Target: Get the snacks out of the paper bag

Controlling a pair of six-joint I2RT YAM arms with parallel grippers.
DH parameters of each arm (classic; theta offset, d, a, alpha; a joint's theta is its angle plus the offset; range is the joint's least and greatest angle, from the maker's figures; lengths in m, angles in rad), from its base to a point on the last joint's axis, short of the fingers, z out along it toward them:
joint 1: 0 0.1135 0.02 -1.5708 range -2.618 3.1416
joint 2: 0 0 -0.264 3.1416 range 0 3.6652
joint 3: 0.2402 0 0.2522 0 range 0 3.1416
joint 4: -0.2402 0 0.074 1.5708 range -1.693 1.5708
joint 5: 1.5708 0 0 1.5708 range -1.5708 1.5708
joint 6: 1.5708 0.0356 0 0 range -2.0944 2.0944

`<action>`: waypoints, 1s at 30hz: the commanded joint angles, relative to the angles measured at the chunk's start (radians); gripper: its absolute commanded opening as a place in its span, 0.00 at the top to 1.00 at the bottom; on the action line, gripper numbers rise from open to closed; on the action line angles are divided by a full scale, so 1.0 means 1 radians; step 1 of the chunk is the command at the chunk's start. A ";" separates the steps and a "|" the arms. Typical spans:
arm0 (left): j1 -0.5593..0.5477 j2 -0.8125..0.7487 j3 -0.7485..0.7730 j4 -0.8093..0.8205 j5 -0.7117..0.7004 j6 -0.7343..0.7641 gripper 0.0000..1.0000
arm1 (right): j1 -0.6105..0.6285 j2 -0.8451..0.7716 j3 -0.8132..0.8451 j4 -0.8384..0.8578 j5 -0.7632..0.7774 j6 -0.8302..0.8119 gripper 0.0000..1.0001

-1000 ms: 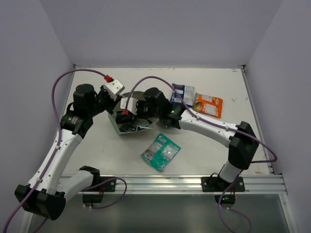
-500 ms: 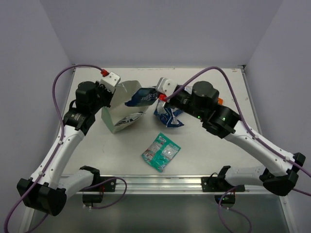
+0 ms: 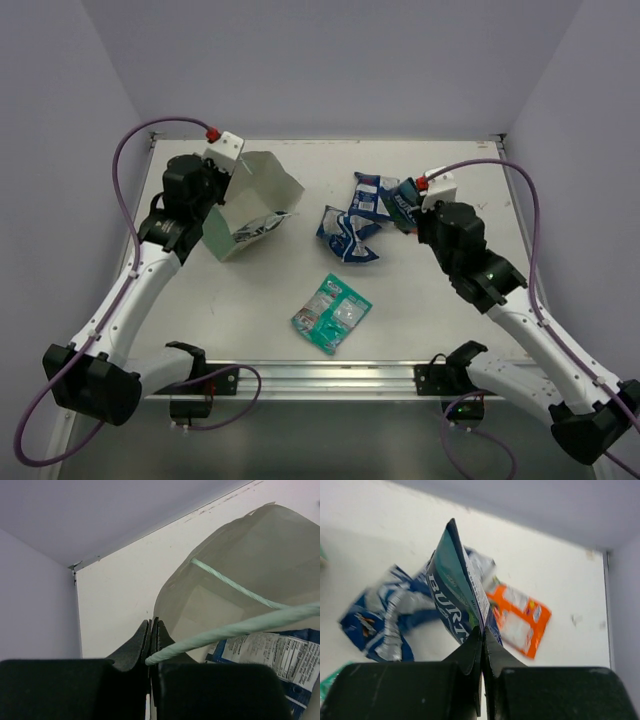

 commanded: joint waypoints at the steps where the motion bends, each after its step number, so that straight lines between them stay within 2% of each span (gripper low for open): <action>1: -0.002 0.009 0.069 0.067 -0.097 0.024 1.00 | -0.057 -0.026 -0.102 -0.100 0.202 0.242 1.00; 3: -0.002 0.010 0.075 0.065 -0.104 0.027 1.00 | -0.089 -0.017 -0.124 -0.181 0.268 0.327 1.00; 5: -0.004 0.010 0.080 0.064 -0.091 0.027 1.00 | -0.092 0.008 -0.169 -0.206 0.300 0.342 1.00; 8: -0.004 0.007 0.071 0.065 -0.066 0.028 1.00 | -0.086 0.057 -0.193 -0.223 0.162 0.320 0.93; 9: -0.004 0.006 0.063 0.065 -0.057 0.033 1.00 | -0.071 0.068 -0.189 -0.231 0.116 0.311 0.89; 12: -0.004 -0.005 0.026 0.071 -0.028 0.033 1.00 | -0.027 0.095 -0.178 -0.225 -0.024 0.290 0.60; 14: -0.007 -0.014 0.005 0.076 -0.006 0.033 1.00 | -0.016 0.114 -0.147 -0.269 -0.103 0.323 0.45; 18: -0.013 -0.043 -0.044 0.076 0.031 0.037 1.00 | 0.021 0.086 -0.066 -0.321 -0.185 0.355 0.29; 20: -0.017 -0.060 -0.064 0.076 0.057 0.037 1.00 | 0.035 0.071 0.036 -0.318 -0.236 0.378 0.25; 21: -0.020 -0.062 -0.067 0.071 0.064 0.033 1.00 | 0.039 0.085 0.117 -0.308 -0.297 0.398 0.18; 25: -0.034 -0.063 -0.070 0.051 0.078 0.025 1.00 | 0.094 0.172 0.323 -0.233 -0.432 0.464 0.14; 30: -0.057 -0.066 -0.066 0.033 0.083 0.002 1.00 | 0.187 0.429 0.546 -0.192 -0.532 0.477 0.14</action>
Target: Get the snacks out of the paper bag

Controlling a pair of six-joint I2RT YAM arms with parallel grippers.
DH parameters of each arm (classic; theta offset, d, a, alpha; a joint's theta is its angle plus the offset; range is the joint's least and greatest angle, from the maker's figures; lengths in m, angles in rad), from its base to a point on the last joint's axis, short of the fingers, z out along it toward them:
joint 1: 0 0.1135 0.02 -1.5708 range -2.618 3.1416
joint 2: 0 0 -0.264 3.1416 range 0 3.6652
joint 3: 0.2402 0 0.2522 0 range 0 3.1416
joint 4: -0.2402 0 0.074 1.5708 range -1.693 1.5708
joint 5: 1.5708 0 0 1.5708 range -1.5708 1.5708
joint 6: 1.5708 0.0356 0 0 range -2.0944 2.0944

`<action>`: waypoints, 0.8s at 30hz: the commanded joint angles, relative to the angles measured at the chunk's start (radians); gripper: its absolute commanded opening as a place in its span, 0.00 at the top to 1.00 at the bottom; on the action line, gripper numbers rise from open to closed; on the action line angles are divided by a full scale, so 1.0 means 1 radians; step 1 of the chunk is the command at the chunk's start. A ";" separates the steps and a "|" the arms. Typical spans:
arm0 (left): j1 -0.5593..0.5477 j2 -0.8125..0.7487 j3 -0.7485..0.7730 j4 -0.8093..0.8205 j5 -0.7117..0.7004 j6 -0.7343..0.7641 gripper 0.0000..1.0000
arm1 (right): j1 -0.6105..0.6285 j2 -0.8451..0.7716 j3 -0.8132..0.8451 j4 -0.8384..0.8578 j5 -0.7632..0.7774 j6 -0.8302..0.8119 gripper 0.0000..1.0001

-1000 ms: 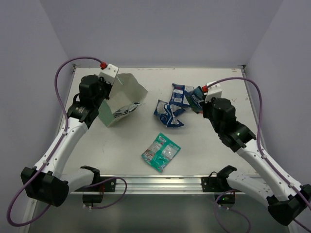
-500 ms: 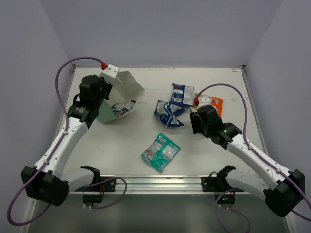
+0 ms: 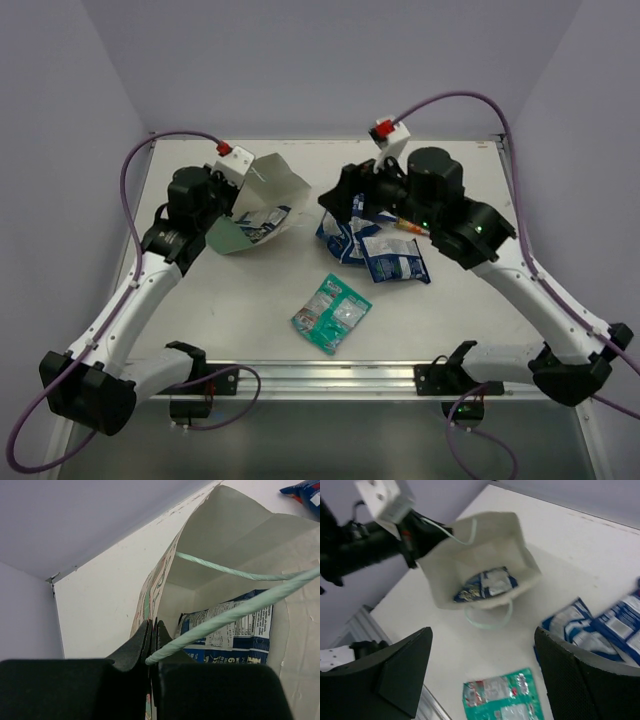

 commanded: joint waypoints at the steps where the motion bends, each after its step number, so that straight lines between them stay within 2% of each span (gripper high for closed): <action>1: -0.019 -0.022 0.006 0.016 0.019 -0.017 1.00 | 0.046 0.175 0.142 0.044 -0.123 0.049 0.14; 2: -0.024 -0.022 0.012 0.015 0.016 -0.030 1.00 | 0.055 0.244 0.172 0.038 -0.135 0.095 0.14; 5: -0.041 -0.027 0.015 0.007 0.028 -0.058 1.00 | 0.075 0.315 0.204 0.090 -0.166 0.210 0.15; 11: -0.087 -0.017 -0.017 0.010 -0.007 -0.093 1.00 | 0.087 0.416 0.071 0.266 -0.146 0.457 0.17; 19: -0.134 -0.019 -0.048 0.030 -0.019 -0.211 1.00 | 0.087 0.529 -0.069 0.418 -0.141 0.585 0.20; 24: -0.153 -0.040 -0.097 0.042 -0.021 -0.257 1.00 | 0.087 0.579 -0.098 0.428 -0.141 0.623 0.21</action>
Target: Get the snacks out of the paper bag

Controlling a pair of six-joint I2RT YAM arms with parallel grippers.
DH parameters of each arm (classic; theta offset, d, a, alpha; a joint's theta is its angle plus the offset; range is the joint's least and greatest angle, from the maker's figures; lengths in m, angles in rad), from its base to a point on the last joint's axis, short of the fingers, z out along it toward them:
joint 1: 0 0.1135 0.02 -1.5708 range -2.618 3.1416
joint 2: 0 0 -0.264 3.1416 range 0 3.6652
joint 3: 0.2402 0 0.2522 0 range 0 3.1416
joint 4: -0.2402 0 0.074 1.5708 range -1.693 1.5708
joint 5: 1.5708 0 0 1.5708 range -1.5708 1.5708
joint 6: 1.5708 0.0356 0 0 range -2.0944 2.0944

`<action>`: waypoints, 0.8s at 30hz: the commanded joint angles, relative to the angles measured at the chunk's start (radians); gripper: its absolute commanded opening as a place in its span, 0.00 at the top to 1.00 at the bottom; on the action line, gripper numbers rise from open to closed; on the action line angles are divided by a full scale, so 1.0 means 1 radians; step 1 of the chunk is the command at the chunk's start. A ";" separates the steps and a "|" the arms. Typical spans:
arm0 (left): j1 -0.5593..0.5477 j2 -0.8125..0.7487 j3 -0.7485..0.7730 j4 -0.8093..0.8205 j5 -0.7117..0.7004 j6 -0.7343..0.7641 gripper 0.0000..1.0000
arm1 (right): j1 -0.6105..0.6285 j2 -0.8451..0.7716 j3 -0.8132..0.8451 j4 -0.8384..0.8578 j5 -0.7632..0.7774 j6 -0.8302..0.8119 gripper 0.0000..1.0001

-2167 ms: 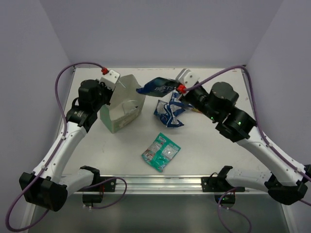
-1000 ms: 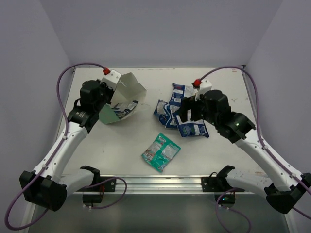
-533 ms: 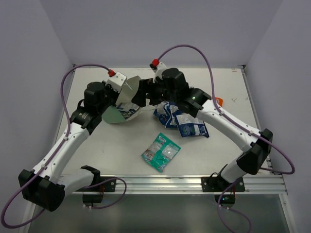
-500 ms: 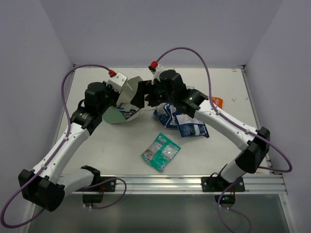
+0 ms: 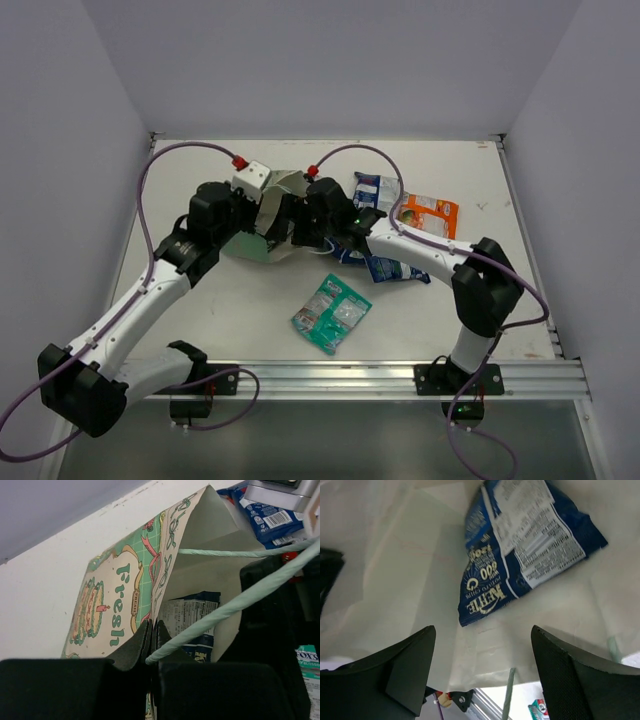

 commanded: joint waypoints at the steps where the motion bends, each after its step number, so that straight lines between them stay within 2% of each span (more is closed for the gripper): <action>1: -0.008 -0.031 -0.030 0.031 -0.030 -0.061 1.00 | 0.005 0.008 -0.004 0.050 0.006 0.050 0.21; 7: -0.008 -0.074 -0.047 0.036 -0.059 -0.030 1.00 | -0.030 -0.013 -0.036 0.007 0.033 0.024 0.21; 13: -0.006 -0.053 -0.041 0.017 -0.097 -0.020 1.00 | -0.067 -0.137 0.001 -0.100 0.116 -0.102 0.20; 17: -0.008 -0.041 -0.039 0.028 -0.088 -0.029 1.00 | -0.073 -0.188 0.039 -0.113 0.155 -0.114 0.20; 24: -0.006 -0.025 -0.006 0.028 -0.073 -0.038 1.00 | -0.070 -0.116 0.108 -0.062 0.075 0.028 0.20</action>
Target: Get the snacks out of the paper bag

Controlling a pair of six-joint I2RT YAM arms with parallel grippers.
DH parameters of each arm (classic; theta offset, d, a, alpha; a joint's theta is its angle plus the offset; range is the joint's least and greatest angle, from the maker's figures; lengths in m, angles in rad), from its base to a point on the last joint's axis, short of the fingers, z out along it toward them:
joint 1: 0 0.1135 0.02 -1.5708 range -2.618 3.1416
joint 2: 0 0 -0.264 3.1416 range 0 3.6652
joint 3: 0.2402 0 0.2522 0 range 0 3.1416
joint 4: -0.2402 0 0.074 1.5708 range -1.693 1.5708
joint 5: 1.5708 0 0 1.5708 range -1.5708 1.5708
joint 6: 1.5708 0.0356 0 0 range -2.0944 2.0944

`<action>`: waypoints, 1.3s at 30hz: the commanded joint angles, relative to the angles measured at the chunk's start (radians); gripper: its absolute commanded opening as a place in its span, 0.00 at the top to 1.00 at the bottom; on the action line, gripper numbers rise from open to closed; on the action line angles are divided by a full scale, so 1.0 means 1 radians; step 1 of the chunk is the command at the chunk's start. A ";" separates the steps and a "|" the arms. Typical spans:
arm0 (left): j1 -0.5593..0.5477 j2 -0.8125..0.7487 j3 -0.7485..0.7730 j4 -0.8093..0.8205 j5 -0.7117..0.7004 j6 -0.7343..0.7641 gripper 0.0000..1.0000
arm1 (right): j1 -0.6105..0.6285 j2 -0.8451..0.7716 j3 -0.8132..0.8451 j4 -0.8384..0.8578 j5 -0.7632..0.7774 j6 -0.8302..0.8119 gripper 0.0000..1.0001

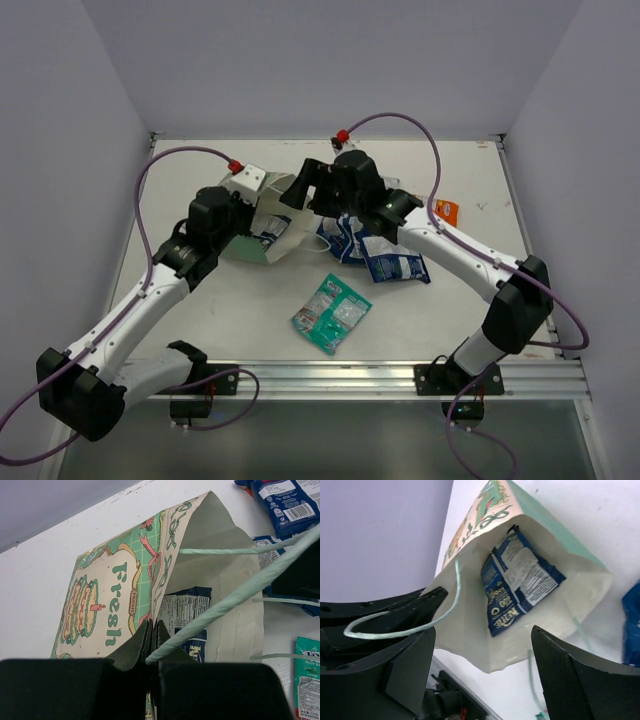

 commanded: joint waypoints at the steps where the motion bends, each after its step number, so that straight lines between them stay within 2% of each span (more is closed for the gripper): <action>1: -0.001 0.007 0.045 0.029 0.000 -0.024 1.00 | 0.007 0.047 0.025 0.037 -0.046 0.115 0.20; 7: -0.001 0.018 0.098 0.004 0.008 -0.067 1.00 | 0.016 0.116 -0.044 0.137 -0.075 0.255 0.20; 13: 0.001 0.031 0.157 -0.028 0.028 -0.119 1.00 | 0.016 0.185 -0.055 0.191 -0.111 0.304 0.21; 20: 0.001 0.031 0.178 -0.036 0.088 -0.159 1.00 | 0.016 0.223 -0.049 0.094 -0.086 0.352 0.20; 27: -0.001 0.047 0.161 -0.031 0.094 -0.176 1.00 | 0.016 0.205 -0.008 -0.073 0.014 0.317 0.17; 29: 0.001 0.051 0.160 -0.025 0.106 -0.188 1.00 | 0.014 0.217 0.006 -0.073 0.012 0.309 0.16; 34: -0.004 0.053 0.169 -0.002 0.175 -0.220 1.00 | 0.016 0.257 -0.014 0.031 -0.025 0.326 0.16; 37: -0.007 0.053 0.178 0.003 0.204 -0.237 1.00 | 0.016 0.294 -0.009 0.086 -0.057 0.341 0.19; 39: -0.008 0.051 0.181 0.003 0.227 -0.251 1.00 | 0.016 0.315 0.000 0.114 -0.064 0.352 0.25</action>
